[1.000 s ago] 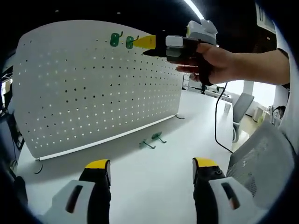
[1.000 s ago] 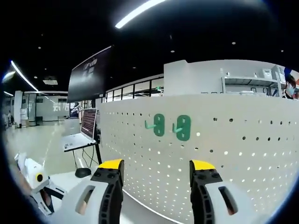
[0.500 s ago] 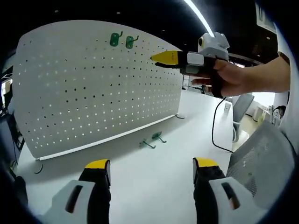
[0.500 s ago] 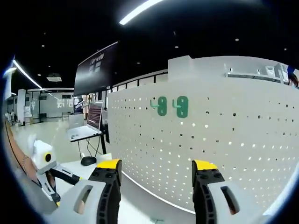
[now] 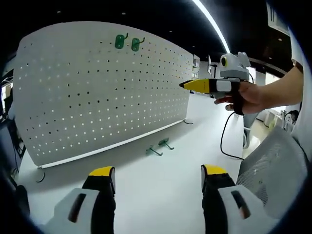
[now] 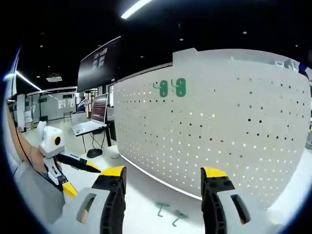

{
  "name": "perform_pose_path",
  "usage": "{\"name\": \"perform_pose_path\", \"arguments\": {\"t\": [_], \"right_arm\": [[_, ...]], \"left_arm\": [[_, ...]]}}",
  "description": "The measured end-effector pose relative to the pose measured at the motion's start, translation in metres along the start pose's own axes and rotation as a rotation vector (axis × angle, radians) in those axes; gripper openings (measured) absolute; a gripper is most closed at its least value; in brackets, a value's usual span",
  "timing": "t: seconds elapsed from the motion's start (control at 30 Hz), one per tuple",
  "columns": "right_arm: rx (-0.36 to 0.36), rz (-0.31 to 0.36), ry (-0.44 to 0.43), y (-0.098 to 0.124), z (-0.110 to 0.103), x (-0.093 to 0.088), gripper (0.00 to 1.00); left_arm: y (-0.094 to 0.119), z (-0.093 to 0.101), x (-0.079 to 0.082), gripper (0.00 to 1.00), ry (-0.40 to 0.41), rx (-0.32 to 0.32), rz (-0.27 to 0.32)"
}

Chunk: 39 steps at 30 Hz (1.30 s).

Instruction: Insert the hook assembly into the mounting plate slot until the hook locks in place.

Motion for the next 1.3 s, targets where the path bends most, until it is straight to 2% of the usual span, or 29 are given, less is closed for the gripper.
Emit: {"name": "perform_pose_path", "arguments": {"t": [0.27,0.6,1.1,1.3], "right_arm": [[-0.036,-0.043,-0.019,0.020,0.009,-0.021,0.59],[-0.034,-0.096,-0.027,0.040,0.013,-0.043,0.60],[-0.075,-0.130,-0.091,0.056,0.018,-0.061,0.61],[-0.089,-0.147,-0.081,0.061,0.020,-0.066,0.62]], "left_arm": [[0.000,0.001,0.004,0.75,-0.004,-0.011,0.002],[0.004,-0.003,0.005,0.75,-0.014,-0.008,-0.014],[0.002,-0.001,0.003,0.75,-0.017,-0.016,-0.030],[0.002,0.000,0.002,0.75,-0.012,-0.015,-0.034]]}}
Point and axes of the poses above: the point that each gripper's makers call its tool centre point, and the gripper's own axes: y roughly backward along the fingers, z roughly to its right, x roughly out of its top, the point moved 7 cm from there along y, roughly backward along the fingers, and after that the axes turned 13 degrees about -y, right-handed, at the moved point
